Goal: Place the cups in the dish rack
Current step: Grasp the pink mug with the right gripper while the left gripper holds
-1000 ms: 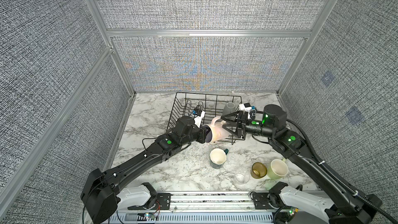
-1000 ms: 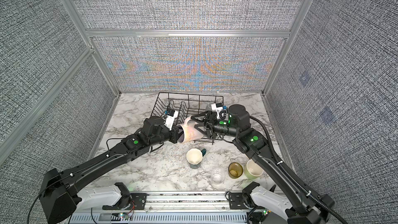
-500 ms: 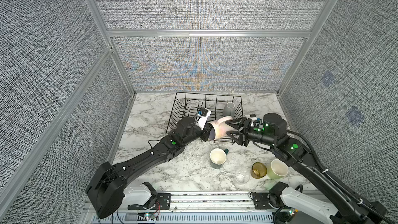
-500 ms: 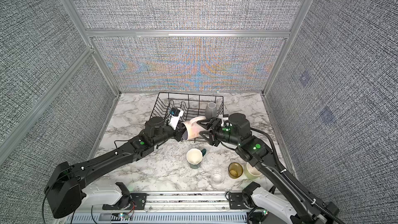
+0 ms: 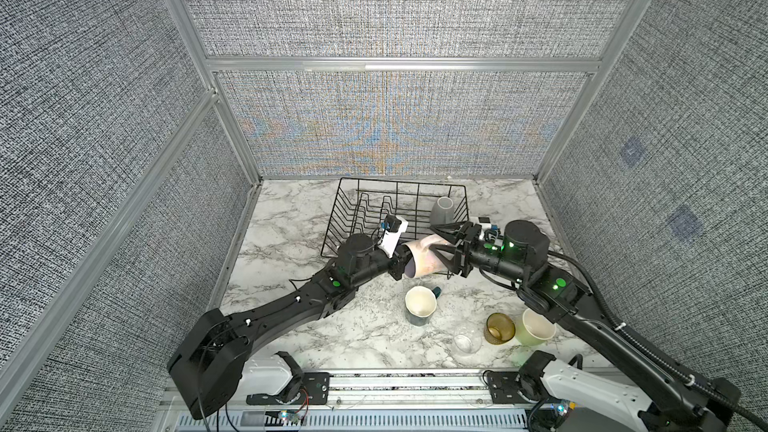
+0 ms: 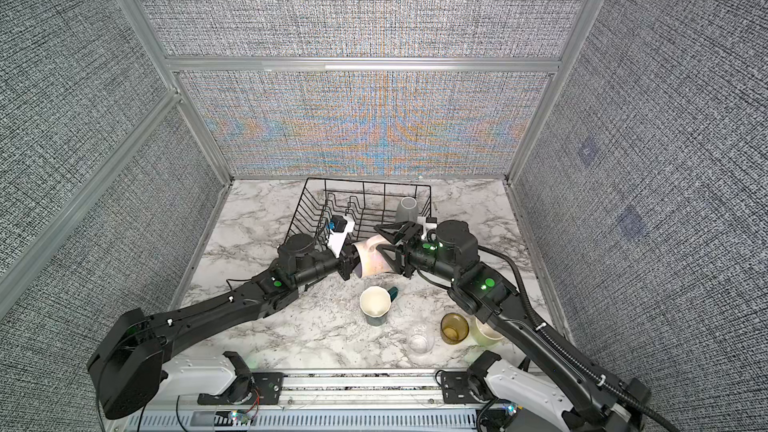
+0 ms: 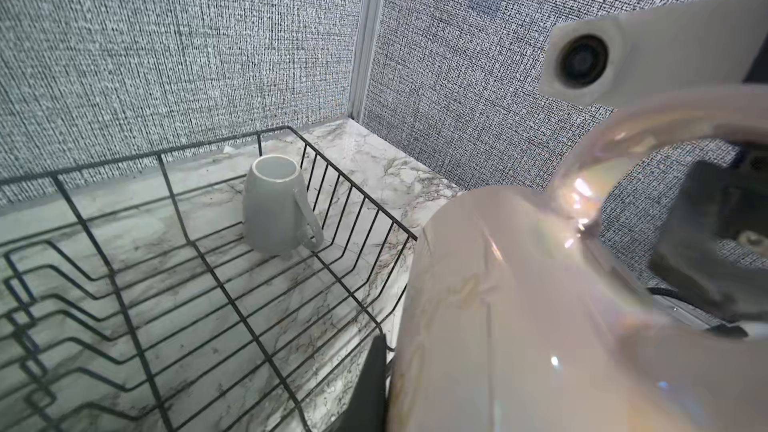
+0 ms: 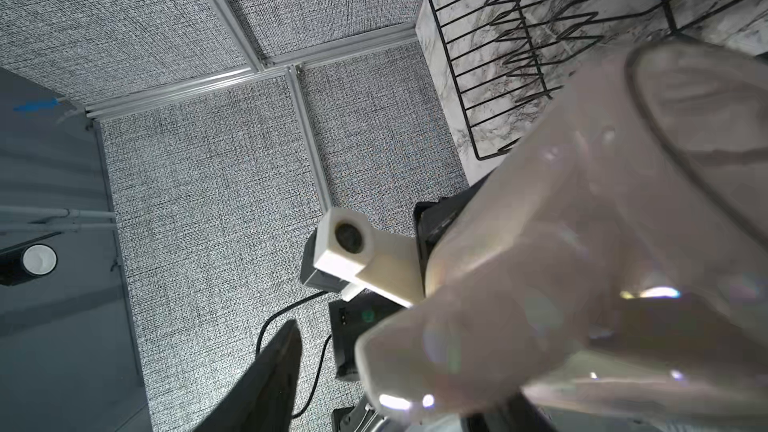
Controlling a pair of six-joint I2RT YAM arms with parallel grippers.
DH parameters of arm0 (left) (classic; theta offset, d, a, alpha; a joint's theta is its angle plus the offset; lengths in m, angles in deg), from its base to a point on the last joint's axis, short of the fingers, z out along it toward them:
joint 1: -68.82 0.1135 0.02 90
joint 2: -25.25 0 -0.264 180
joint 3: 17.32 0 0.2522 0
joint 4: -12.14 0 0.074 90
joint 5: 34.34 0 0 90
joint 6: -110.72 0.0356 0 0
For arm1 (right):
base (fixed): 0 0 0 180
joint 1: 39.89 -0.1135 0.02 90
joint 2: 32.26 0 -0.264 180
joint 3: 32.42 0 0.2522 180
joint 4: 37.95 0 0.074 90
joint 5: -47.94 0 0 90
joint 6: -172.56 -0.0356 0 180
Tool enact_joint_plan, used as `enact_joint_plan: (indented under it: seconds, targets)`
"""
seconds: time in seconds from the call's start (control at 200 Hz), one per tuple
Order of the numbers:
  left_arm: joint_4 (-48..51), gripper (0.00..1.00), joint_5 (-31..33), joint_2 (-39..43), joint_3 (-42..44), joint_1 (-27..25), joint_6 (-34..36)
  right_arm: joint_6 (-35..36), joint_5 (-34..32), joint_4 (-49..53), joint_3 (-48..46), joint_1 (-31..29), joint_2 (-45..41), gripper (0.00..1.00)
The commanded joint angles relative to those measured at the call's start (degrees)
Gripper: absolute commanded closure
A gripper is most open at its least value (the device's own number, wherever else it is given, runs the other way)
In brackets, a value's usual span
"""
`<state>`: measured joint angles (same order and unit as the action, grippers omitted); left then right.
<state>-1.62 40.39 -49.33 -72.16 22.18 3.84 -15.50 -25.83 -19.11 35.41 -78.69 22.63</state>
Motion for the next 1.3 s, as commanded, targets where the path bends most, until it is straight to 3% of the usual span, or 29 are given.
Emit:
enact_joint_plan:
  seconds: [0.0, 0.1, 0.205, 0.5, 0.65, 0.695, 0.795, 0.985, 1.03, 1.075, 1.296]
  targets:
    - [-11.6, 1.00, -3.1, -0.2, -0.7, -0.1, -7.9, 2.7, -7.6, -2.6, 1.3, -0.2, 0.8, 0.55]
    - [-11.1, 1.00, -2.8, 0.4, -0.5, -0.6, -9.1, 3.0, -7.9, -5.8, 2.1, -0.3, 3.4, 0.67]
    - [-11.6, 1.00, -0.8, 1.6, 0.4, -1.1, -9.4, 4.5, -6.2, -7.8, 4.4, -0.8, 6.7, 0.67]
    - [-11.2, 1.00, 5.5, 1.8, 0.4, -1.9, -10.8, 9.3, -12.6, -15.8, 5.3, -4.3, 11.3, 0.68]
    - [-11.4, 1.00, 6.5, 1.3, 0.5, -1.9, -10.4, 11.5, -12.7, -17.8, 4.6, -4.3, 12.3, 0.95]
    - [-11.5, 1.00, 7.2, 1.3, 0.7, -1.9, -10.7, 12.8, -12.7, -18.0, 4.5, -4.3, 12.3, 1.00]
    - [-12.6, 1.00, 7.9, 1.3, 1.4, -1.9, -11.6, 17.5, -12.1, -18.6, 5.3, -4.2, 12.9, 1.00]
    - [-4.7, 0.66, 11.9, 3.0, 1.3, -1.9, -15.0, 29.4, -9.6, -22.8, 6.1, -3.7, 13.0, 1.00]
    - [-3.9, 0.45, 12.1, 4.0, 2.3, -1.9, -15.2, 31.9, -8.5, -24.3, 6.2, -3.5, 13.3, 1.00]
    - [-2.9, 0.33, 12.8, 4.9, 3.2, -1.9, -15.6, 34.5, -6.5, -25.6, 6.7, -2.9, 13.8, 1.00]
    - [3.9, 0.27, 20.5, 13.0, 9.8, -1.8, -17.8, 44.5, 8.4, -24.9, 12.4, 0.7, 18.7, 1.00]
